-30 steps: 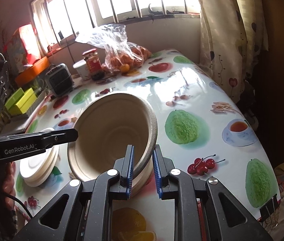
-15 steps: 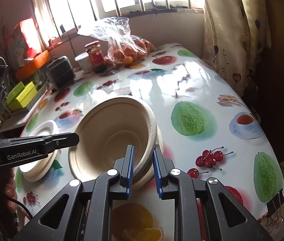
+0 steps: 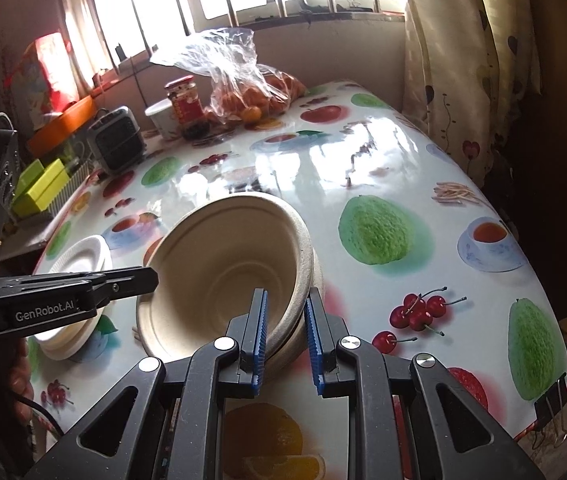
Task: Organize plates and bowls
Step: 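Lift the beige bowl stack with both grippers and carry it toward the plates, then carry the held beige bowls with both grippers over the white plate stack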
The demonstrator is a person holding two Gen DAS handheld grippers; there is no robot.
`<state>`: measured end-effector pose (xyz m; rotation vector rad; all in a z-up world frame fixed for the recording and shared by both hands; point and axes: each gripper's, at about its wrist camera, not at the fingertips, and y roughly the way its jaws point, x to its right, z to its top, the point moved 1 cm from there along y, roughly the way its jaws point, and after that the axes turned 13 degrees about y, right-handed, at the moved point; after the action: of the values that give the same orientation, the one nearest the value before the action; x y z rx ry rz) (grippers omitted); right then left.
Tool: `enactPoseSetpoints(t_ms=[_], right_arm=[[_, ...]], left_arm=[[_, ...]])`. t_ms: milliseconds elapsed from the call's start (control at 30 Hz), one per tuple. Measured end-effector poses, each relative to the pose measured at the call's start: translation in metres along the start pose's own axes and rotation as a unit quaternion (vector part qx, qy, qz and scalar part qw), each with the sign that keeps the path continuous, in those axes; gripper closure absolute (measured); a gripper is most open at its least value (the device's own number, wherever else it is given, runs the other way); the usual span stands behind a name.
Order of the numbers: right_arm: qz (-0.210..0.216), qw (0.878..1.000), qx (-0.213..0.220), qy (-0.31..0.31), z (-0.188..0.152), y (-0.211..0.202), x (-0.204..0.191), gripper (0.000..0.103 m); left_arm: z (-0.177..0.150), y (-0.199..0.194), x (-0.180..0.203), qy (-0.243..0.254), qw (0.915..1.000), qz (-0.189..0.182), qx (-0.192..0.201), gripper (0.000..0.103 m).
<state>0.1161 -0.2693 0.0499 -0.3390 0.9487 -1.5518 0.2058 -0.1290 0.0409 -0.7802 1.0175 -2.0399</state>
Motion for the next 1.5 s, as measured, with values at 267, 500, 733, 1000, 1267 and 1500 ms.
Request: enactPoseSetpoints(t_ms=[267, 500, 733, 1000, 1267, 1500], right_arm=[[0.000, 1.000, 0.000, 0.000, -0.0007, 0.0004, 0.0009, 0.085], [0.000, 1.000, 0.000, 0.000, -0.0005, 0.0006, 0.0006, 0.084], [0.000, 1.000, 0.000, 0.000, -0.0005, 0.0007, 0.0007, 0.084], [0.000, 1.000, 0.000, 0.000, -0.0005, 0.0006, 0.0007, 0.083], [0.000, 1.000, 0.000, -0.001, -0.0002, 0.0002, 0.0002, 0.080], [-0.001, 1.000, 0.000, 0.000, -0.0003, 0.0007, 0.0004, 0.077]], left_arm=[[0.0006, 0.0010, 0.0013, 0.002, 1.0000, 0.002, 0.000, 0.093], [0.0000, 0.0012, 0.0016, 0.001, 1.0000, 0.002, 0.000, 0.093], [-0.0004, 0.0011, 0.0017, 0.002, 1.0000, 0.002, 0.000, 0.093], [-0.0006, 0.0010, 0.0020, 0.001, 1.0000, 0.002, 0.000, 0.093], [-0.0006, 0.0010, 0.0022, 0.001, 1.0000, 0.002, 0.000, 0.093], [-0.0010, 0.0003, 0.0023, -0.001, 1.0000, 0.001, 0.000, 0.092]])
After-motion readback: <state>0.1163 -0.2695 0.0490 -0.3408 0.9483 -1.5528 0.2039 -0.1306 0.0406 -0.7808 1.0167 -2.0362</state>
